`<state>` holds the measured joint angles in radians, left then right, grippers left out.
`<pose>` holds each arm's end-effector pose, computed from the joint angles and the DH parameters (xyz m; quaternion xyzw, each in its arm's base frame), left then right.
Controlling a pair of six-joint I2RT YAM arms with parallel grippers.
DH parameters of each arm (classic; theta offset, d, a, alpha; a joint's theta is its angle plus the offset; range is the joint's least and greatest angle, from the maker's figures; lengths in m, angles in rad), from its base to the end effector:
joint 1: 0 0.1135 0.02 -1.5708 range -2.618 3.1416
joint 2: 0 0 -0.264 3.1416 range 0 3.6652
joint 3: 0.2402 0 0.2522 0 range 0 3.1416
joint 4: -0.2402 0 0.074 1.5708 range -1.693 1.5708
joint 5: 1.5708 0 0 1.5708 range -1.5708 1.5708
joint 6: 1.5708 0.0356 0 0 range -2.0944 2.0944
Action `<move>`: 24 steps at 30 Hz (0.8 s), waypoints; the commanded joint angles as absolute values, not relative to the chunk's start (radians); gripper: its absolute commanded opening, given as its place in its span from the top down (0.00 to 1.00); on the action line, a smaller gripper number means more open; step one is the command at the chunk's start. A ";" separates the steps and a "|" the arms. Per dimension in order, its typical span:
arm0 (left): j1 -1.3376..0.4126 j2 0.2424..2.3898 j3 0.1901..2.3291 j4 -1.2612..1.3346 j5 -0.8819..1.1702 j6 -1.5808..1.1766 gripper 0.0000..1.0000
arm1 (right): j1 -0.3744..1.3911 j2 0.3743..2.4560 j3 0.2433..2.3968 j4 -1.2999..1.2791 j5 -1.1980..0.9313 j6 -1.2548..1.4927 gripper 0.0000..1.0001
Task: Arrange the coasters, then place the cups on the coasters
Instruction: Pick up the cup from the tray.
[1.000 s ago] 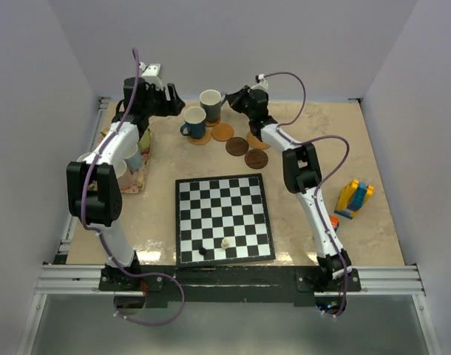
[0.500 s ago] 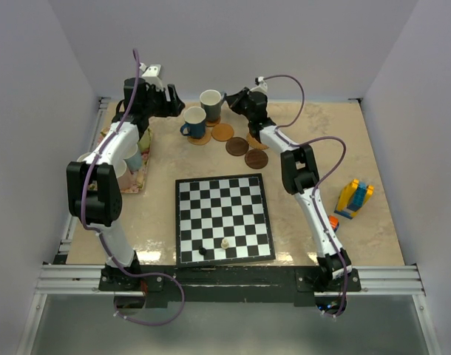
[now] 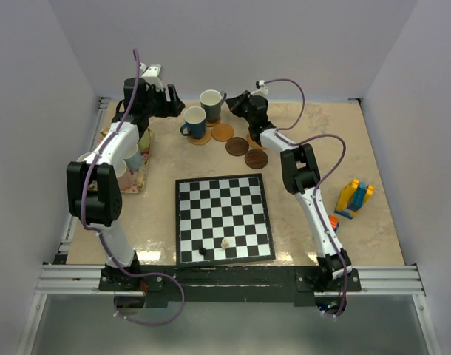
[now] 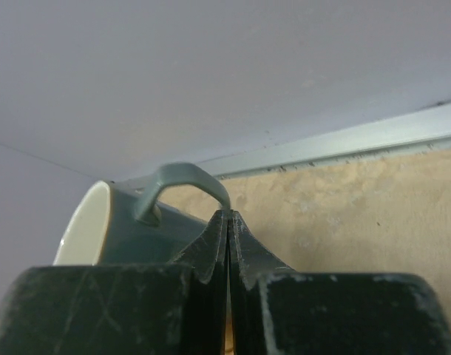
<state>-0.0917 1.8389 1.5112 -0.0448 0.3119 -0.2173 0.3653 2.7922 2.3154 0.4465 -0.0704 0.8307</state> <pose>0.4388 -0.0513 0.3068 0.0362 0.8197 -0.2125 0.5307 0.5807 0.2248 0.1414 0.1416 0.7036 0.4126 0.5609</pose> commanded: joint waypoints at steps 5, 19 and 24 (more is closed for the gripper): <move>-0.081 1.786 1.514 -0.028 0.307 -0.195 0.25 | 0.365 2.629 2.122 0.658 -0.061 0.822 1.00; -0.025 1.617 1.444 -0.246 -0.031 -0.299 0.23 | 0.360 2.165 1.675 0.746 0.072 0.634 0.86; 0.032 1.487 1.385 -0.538 -0.475 -0.562 0.23 | 0.360 2.043 1.604 0.665 0.138 0.554 0.58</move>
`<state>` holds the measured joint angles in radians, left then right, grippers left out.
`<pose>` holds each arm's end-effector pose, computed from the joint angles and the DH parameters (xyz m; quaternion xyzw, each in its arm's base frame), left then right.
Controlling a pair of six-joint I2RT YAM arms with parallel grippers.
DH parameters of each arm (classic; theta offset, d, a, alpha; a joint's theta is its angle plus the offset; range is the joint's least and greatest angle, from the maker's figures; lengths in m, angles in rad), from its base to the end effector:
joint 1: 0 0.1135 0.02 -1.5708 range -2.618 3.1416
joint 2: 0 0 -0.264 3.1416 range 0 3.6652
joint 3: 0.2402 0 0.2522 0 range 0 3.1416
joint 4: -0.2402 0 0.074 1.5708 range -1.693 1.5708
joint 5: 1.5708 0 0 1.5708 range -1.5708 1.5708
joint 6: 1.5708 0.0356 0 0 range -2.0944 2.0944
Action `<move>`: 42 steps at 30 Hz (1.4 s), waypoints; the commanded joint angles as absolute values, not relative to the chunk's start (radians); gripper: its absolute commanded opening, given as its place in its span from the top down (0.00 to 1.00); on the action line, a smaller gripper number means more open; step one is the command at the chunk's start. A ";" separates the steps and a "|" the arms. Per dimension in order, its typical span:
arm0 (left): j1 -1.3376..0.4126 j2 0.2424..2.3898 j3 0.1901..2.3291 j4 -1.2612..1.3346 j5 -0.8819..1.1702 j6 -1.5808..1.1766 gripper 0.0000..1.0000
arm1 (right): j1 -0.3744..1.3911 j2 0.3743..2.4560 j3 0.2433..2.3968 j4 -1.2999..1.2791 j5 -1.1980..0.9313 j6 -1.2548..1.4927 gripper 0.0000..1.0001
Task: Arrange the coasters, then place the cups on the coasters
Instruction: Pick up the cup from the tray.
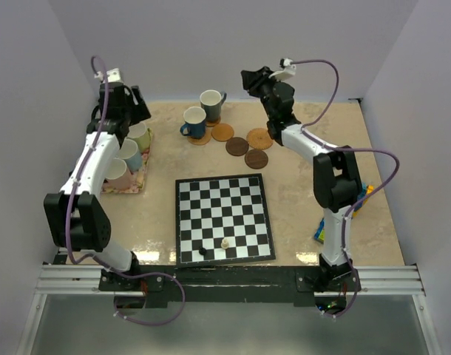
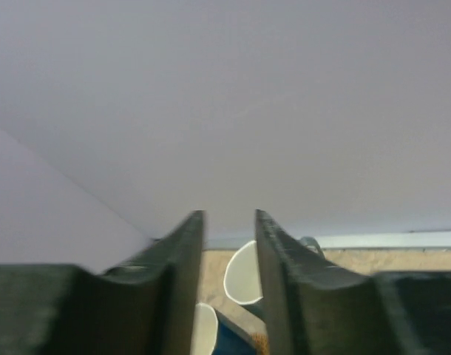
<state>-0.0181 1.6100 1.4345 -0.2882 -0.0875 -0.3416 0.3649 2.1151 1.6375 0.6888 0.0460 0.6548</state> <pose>0.3799 -0.0038 0.3446 -0.1596 0.8351 -0.0573 0.5234 0.4760 0.1801 0.3030 0.1085 0.6193 0.3668 0.6857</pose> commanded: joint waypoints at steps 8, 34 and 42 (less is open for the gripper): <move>0.138 1.303 1.157 -0.664 -0.634 -0.893 0.24 | 0.347 2.042 1.750 0.382 0.236 0.471 0.44; 0.325 1.261 0.919 -0.448 -0.620 -1.109 0.33 | 0.261 1.985 1.767 0.304 0.126 0.485 0.44; 0.399 1.270 0.859 -0.299 -0.546 -1.057 0.32 | 0.261 2.002 1.769 0.278 0.071 0.491 0.45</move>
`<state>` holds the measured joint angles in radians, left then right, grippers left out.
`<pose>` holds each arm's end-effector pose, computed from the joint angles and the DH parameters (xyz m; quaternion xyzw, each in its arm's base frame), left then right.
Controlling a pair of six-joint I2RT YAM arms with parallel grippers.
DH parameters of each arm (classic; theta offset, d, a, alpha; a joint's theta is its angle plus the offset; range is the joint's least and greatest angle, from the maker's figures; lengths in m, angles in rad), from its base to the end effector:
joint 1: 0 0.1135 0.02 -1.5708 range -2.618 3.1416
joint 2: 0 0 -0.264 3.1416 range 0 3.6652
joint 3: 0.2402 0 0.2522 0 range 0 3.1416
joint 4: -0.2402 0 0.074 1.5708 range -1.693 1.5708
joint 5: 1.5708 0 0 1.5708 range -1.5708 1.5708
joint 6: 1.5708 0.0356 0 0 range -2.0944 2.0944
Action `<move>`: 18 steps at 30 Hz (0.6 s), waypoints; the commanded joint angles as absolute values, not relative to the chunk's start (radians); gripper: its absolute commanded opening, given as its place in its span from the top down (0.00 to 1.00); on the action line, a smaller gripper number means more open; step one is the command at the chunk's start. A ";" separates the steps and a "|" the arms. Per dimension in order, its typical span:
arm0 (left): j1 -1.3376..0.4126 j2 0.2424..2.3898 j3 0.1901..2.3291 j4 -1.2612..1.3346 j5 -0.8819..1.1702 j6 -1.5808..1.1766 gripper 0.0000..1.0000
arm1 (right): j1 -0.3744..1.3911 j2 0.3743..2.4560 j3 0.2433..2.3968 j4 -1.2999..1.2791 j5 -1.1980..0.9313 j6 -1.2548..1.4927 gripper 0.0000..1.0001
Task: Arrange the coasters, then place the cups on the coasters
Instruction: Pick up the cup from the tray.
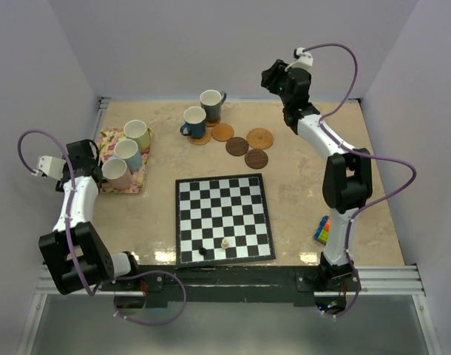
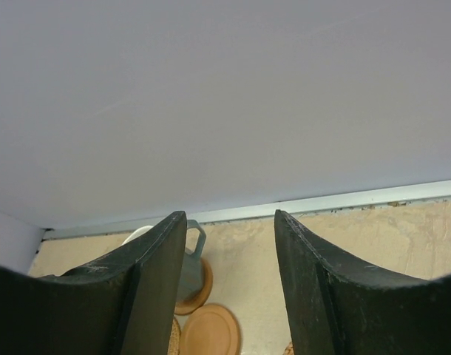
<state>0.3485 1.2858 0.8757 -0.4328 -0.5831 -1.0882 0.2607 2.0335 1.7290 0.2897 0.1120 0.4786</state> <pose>0.2408 0.1084 0.2468 -0.6661 0.6066 0.1272 0.4150 0.4831 0.1247 0.3319 0.1164 0.7027 0.2160 0.6678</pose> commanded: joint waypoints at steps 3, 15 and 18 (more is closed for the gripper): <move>0.433 1.307 0.857 -0.281 -0.500 -1.051 0.34 | 0.261 2.009 1.773 0.270 0.061 0.491 0.45; 0.436 1.456 0.934 -0.262 -0.414 -1.012 0.49 | 0.259 2.025 1.784 0.256 0.044 0.489 0.47; 0.436 1.466 0.942 -0.275 -0.449 -1.040 0.53 | 0.259 2.026 1.782 0.258 0.049 0.491 0.47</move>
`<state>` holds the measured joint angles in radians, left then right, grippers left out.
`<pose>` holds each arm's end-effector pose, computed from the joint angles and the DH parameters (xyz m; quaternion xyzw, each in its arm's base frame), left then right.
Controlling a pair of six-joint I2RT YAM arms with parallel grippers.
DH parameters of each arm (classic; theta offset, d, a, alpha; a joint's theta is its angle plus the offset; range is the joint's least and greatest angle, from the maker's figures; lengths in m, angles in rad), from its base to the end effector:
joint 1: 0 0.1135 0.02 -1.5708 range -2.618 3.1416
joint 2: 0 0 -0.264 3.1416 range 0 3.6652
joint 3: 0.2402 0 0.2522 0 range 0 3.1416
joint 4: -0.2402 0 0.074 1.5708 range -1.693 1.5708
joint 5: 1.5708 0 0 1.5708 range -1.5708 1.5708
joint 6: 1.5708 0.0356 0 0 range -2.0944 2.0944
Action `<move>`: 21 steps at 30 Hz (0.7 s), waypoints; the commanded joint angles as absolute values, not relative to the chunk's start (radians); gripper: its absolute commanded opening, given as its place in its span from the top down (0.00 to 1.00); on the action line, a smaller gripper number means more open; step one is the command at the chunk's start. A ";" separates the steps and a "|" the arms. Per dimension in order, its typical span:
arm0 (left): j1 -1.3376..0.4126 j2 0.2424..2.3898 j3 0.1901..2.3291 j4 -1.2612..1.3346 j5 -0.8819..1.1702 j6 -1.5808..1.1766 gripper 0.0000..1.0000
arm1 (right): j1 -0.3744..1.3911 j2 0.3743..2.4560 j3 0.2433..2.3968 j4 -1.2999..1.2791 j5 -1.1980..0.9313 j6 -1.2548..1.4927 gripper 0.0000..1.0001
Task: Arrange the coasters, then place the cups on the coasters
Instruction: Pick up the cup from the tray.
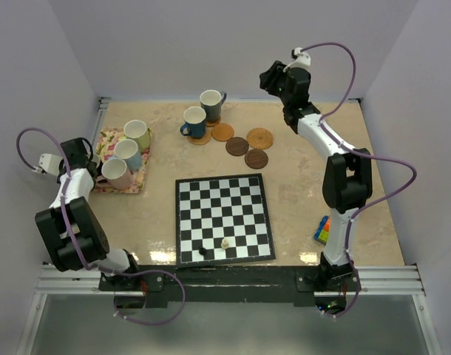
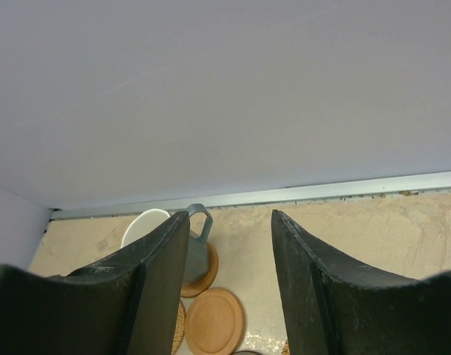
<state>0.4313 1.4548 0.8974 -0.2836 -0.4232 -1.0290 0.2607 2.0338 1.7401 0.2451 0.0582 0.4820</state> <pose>0.2665 0.1387 0.2177 -0.6650 0.6305 0.0848 0.3912 0.4828 0.1267 0.3309 0.0999 0.7171 0.2305 0.6501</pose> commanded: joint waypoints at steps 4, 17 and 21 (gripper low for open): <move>0.436 1.489 0.963 -0.258 -0.465 -1.037 0.62 | 0.261 2.031 1.784 0.261 0.054 0.489 0.48; 0.436 1.500 1.071 -0.282 -0.519 -1.006 1.00 | 0.261 2.029 1.764 0.287 0.064 0.488 0.48; 0.436 1.477 1.098 -0.288 -0.512 -1.000 1.00 | 0.259 2.033 1.767 0.288 0.064 0.488 0.47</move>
<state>0.4316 1.5230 1.0142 -0.3580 -0.4831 -1.0065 0.2607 2.0361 1.7401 0.2474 0.0601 0.4824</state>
